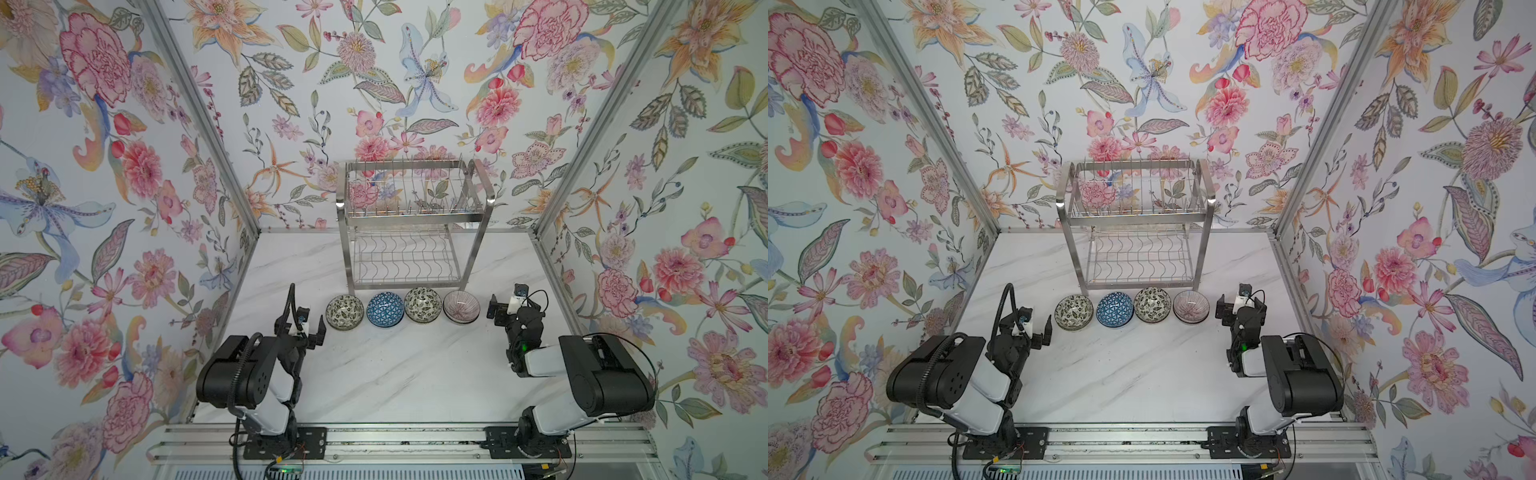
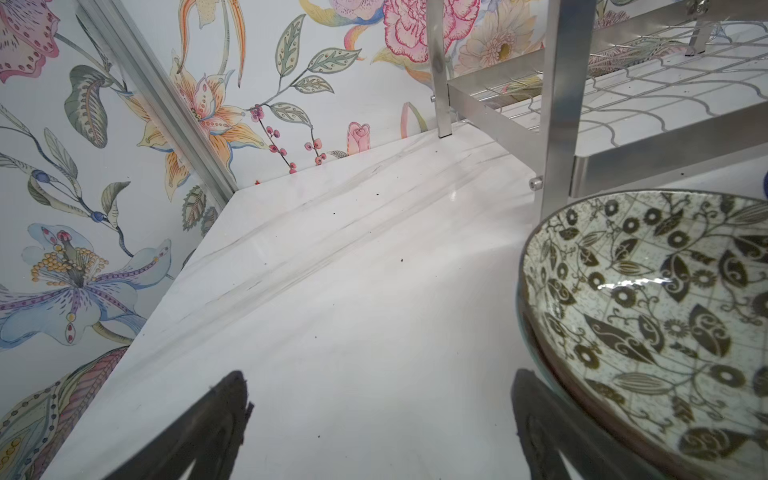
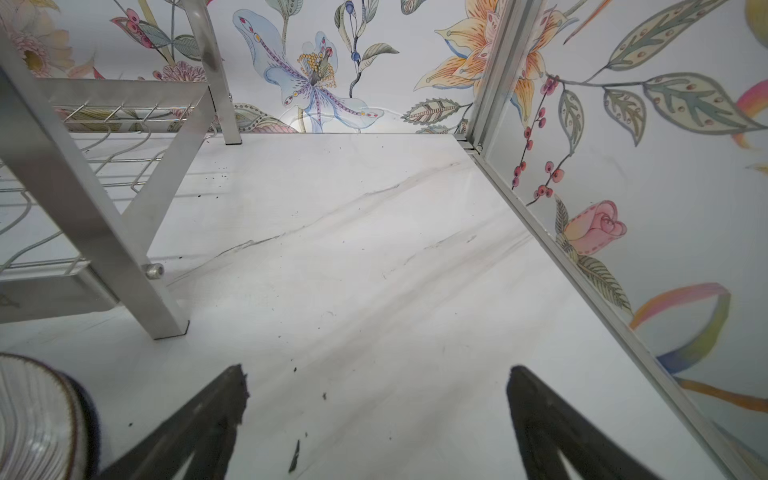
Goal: Load the bowls into the dish rack
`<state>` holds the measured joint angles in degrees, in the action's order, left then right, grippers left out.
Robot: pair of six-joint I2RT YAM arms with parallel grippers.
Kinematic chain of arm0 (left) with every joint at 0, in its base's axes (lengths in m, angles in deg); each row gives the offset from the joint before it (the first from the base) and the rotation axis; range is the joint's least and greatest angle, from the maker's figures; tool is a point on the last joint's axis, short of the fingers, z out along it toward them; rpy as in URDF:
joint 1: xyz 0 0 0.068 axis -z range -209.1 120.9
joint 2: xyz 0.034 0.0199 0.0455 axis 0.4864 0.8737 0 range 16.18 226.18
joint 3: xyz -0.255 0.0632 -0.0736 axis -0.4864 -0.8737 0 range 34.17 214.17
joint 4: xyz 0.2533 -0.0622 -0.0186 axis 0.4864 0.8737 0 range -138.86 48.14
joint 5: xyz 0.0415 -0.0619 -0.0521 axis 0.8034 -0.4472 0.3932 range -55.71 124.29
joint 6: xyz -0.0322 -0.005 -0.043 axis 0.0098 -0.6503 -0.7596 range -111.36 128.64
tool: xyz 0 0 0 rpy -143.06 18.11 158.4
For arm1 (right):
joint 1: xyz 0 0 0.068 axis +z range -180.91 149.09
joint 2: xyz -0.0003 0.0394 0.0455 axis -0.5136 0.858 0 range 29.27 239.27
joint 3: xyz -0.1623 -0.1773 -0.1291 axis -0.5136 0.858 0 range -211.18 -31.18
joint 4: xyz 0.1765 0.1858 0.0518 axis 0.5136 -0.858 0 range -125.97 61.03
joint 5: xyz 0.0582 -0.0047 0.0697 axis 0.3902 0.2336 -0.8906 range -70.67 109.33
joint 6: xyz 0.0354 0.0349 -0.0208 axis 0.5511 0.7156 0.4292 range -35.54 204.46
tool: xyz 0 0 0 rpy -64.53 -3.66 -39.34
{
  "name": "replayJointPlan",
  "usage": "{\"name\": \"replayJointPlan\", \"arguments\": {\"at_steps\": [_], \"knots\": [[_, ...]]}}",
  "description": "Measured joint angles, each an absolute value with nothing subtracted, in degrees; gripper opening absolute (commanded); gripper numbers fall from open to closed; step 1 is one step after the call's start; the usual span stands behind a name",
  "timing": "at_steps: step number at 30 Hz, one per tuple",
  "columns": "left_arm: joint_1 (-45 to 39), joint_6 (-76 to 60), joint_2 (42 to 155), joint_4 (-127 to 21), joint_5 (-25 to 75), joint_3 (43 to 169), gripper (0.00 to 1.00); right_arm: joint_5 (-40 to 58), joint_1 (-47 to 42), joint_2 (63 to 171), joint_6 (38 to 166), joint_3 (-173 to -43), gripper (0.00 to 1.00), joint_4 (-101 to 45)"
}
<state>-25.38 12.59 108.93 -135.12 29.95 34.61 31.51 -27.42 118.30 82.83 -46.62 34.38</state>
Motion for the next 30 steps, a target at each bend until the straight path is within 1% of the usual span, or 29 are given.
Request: {"name": "replayJointPlan", "arguments": {"at_steps": [16, 20, 25, 30], "knots": [[-25.38, 12.72, 108.91, -135.1, 30.3, 35.05, 0.99, 30.64, -27.79, 118.3, 82.9, -46.62, 0.99, 34.38], [-25.38, 12.31, 108.17, -134.4, 32.36, 38.81, 0.99, 30.64, -27.79, 118.3, 82.9, -46.62, 0.99, 34.38], [-25.4, 10.75, 107.18, -131.1, 37.23, 45.72, 0.99, 30.64, -27.79, 118.3, 82.9, -46.64, 0.99, 34.38], [-25.42, 9.7, 107.14, -128.85, 39.35, 46.33, 0.99, 30.64, -27.79, 118.3, 82.9, -46.62, 0.99, 34.38]]}}
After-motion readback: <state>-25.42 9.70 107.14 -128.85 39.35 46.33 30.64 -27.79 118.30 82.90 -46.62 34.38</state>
